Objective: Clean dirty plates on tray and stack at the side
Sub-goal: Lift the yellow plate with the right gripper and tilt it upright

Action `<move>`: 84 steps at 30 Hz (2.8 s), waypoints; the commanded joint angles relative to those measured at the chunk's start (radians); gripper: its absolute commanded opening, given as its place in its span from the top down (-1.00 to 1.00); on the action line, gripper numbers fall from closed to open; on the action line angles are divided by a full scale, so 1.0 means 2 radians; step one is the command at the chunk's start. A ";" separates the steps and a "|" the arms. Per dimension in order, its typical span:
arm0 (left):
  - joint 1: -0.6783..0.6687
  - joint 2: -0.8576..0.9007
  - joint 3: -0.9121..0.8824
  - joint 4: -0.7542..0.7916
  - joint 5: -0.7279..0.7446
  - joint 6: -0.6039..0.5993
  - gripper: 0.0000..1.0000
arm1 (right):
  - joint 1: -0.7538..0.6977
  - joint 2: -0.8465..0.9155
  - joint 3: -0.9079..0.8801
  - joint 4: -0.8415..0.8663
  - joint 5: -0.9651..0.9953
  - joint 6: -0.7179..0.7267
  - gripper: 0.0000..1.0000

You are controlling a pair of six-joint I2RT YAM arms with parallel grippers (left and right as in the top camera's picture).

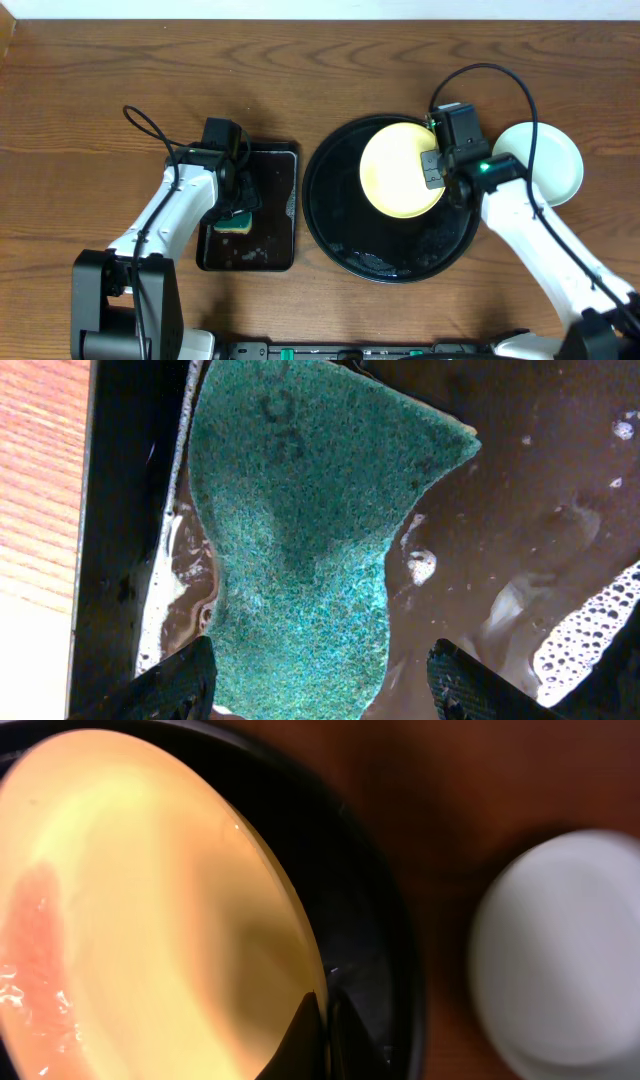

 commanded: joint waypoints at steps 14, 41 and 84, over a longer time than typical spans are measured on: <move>0.001 -0.003 0.003 0.013 0.003 0.005 -0.39 | 0.183 -0.025 -0.001 0.067 0.397 -0.102 0.98; 0.001 -0.003 0.003 0.014 0.004 0.005 -0.39 | 0.240 -0.025 -0.001 0.182 0.594 -0.118 0.98; -0.040 0.103 0.003 0.303 -0.008 0.025 -0.28 | 0.063 -0.025 -0.001 0.079 0.226 0.163 0.98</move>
